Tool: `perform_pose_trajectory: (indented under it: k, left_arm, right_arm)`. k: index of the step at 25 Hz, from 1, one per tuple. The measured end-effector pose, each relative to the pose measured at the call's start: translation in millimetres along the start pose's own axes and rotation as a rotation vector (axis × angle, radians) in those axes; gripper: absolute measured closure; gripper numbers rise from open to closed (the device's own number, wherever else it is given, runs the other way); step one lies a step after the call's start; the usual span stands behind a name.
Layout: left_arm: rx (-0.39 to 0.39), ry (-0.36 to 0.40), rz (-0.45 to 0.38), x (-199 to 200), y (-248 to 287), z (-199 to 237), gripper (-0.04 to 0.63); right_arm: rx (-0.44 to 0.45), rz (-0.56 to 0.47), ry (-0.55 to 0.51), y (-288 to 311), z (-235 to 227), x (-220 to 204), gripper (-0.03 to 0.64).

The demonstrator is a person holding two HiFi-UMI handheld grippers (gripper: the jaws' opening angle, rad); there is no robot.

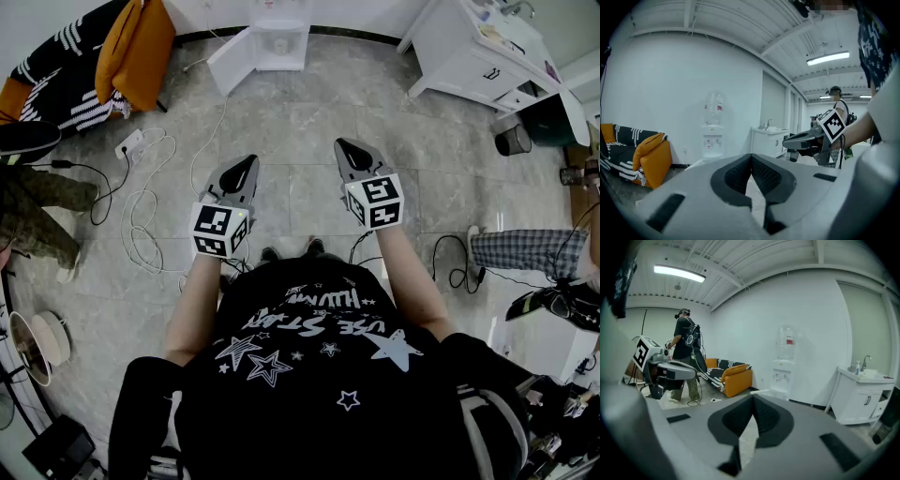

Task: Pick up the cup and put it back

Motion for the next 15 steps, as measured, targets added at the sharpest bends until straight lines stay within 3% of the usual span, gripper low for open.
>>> perform_pose_trajectory:
  k: [15]
  left_arm:
    - [0.025,-0.017,0.044,-17.1,-51.5,50.3,0.584]
  right_arm:
    - [-0.107,0.001,0.098,19.5,28.3,-18.0,0.611]
Point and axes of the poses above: the fingertips, and each gripper's own axes: y forward along the fingers, z to its left, x out of its top, the point moved 1 cm from there along -y, backward along the fingers, and after that the axes turned 15 degrees about -z, right-handed, at the moved point
